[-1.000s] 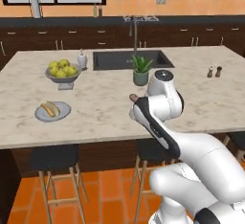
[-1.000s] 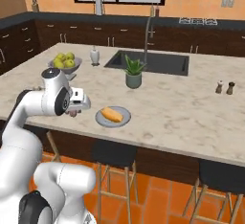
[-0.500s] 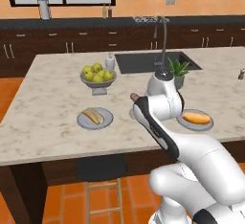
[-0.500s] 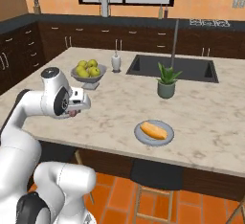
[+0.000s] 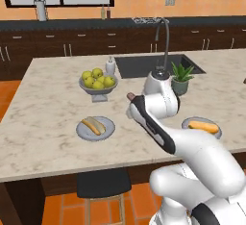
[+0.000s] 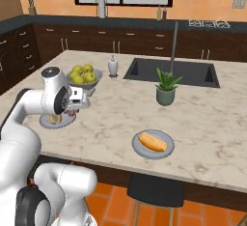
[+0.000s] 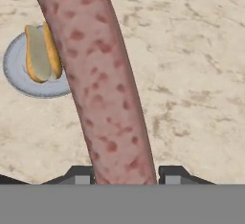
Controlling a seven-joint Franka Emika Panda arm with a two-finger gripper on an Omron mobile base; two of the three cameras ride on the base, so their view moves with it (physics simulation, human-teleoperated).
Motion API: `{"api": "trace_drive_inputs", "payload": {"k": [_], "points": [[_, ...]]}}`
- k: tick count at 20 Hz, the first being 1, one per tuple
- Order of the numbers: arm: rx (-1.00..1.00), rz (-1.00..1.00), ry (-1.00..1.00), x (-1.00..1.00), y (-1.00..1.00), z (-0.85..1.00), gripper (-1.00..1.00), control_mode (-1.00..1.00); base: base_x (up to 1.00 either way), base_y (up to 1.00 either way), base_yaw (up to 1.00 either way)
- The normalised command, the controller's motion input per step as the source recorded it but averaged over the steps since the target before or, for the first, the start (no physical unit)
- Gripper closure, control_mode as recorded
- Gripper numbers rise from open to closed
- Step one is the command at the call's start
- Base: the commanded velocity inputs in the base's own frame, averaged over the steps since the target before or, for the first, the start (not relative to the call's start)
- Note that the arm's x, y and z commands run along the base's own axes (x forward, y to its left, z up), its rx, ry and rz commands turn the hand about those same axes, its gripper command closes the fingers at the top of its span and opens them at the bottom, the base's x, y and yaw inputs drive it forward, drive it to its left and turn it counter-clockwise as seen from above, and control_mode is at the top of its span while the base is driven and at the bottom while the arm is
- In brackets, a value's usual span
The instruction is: Place one bun and one sausage from the bowl on each plate.
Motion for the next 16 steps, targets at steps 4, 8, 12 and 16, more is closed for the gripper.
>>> {"api": "trace_drive_inputs", "payload": {"k": [4,8,12,16], "points": [[0.0,0.06,0.08,1.0,1.0,-0.33,1.0,-1.0,0.0,0.0,0.0],[0.0,0.09,0.2,1.0,0.99,-0.55,1.0,-1.0,0.0,0.0,0.0],[0.0,0.08,0.25,0.94,0.69,-0.38,1.0,-1.0,0.0,0.0,0.0],[-0.01,0.12,0.11,0.35,0.11,-0.31,1.0,-1.0,0.0,0.0,0.0]]}}
